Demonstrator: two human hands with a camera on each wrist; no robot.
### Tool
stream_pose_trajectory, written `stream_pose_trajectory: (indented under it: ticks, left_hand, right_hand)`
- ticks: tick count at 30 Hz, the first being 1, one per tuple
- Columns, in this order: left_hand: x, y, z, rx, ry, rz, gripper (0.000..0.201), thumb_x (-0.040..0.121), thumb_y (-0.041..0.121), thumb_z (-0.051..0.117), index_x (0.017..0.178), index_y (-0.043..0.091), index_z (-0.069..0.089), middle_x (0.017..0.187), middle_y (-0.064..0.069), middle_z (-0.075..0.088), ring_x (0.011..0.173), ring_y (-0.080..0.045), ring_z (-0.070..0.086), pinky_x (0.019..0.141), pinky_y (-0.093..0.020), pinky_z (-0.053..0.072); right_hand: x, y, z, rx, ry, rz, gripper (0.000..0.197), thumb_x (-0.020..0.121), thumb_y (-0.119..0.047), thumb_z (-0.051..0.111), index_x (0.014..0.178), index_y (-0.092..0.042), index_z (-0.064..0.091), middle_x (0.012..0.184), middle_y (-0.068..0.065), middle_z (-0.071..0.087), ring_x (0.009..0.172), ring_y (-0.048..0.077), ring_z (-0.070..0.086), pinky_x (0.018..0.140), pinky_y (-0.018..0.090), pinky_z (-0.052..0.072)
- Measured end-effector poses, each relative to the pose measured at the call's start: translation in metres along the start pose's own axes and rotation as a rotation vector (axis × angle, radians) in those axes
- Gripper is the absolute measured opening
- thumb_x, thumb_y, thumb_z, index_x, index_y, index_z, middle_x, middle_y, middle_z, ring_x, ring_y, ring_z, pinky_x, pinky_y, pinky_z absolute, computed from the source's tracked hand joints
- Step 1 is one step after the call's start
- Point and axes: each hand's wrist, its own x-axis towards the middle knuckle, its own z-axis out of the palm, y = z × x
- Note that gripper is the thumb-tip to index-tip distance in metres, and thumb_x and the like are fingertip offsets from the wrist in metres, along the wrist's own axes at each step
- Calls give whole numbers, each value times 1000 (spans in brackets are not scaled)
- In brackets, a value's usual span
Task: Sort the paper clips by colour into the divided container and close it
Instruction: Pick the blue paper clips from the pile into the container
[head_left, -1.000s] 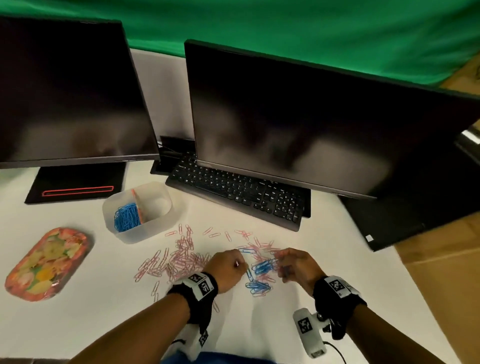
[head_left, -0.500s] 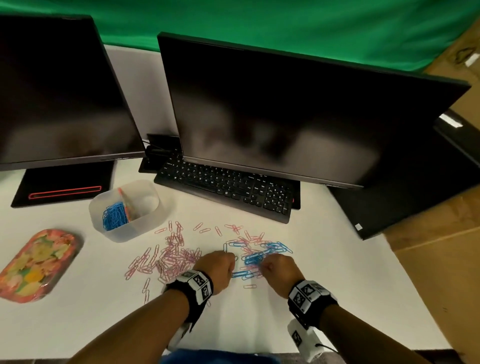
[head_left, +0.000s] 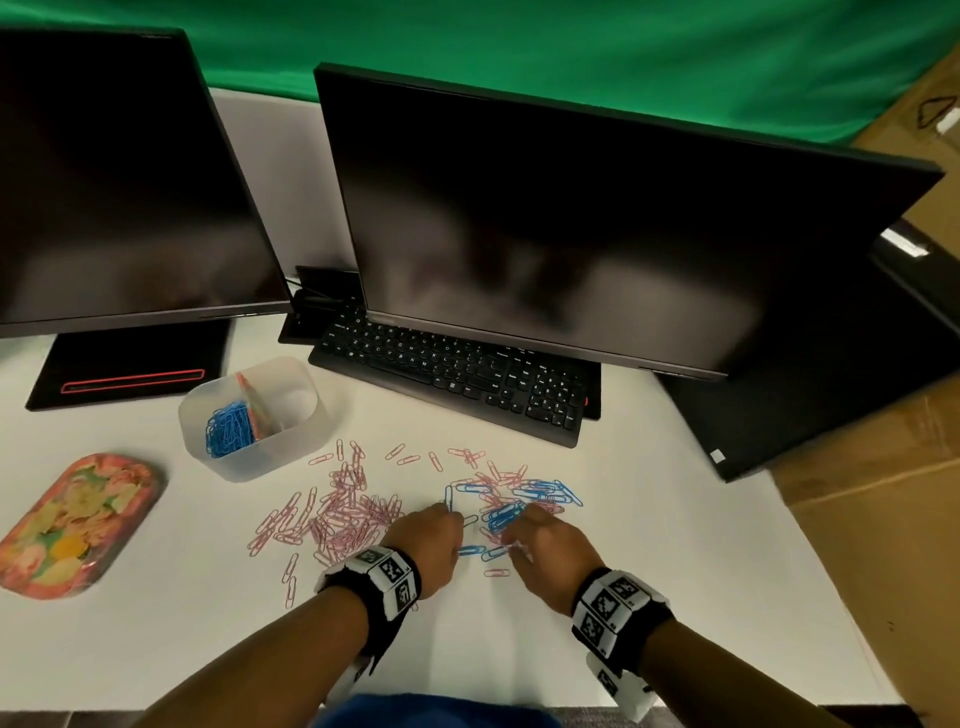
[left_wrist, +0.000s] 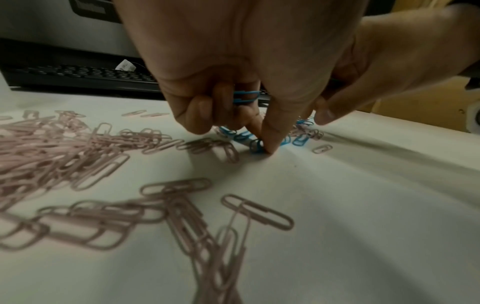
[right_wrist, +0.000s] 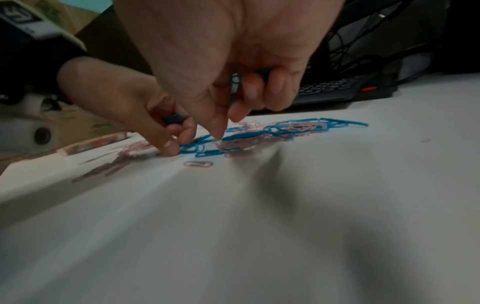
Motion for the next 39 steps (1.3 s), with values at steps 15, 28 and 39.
stream_pose_trajectory:
  ticks: [15,28,39]
  left_hand:
    - [-16,-31,-25,-638,99,-214,21,88,12,56,98,27,67,76,7,61,66,-6,56,63,-12,42]
    - [-64,-98,-103,-1844,480,-516,21,93,6,36,86,9,55,66,-6,53,54,-19,52,51,-27,34]
    - [-78,-172,-163,-1485,585,-770,23,95,-3,37,108,-6,55,74,-17,59,57,-25,62,49,-28,56]
  right_hand:
    - [43,-25,2,-304,-262,-190,19,92,-14,44,103,-8,58,108,11,53,98,30,55,79,37,47]
    - [129,-144,-35,1159,-351,240,31,90,9,48,117,-3,57,74,12,63,52,13,37,49,23,27]
    - [220,-272,-40,978,-520,364,12,99,-9,43,94,-6,54,72,10,56,59,19,54,51,27,50]
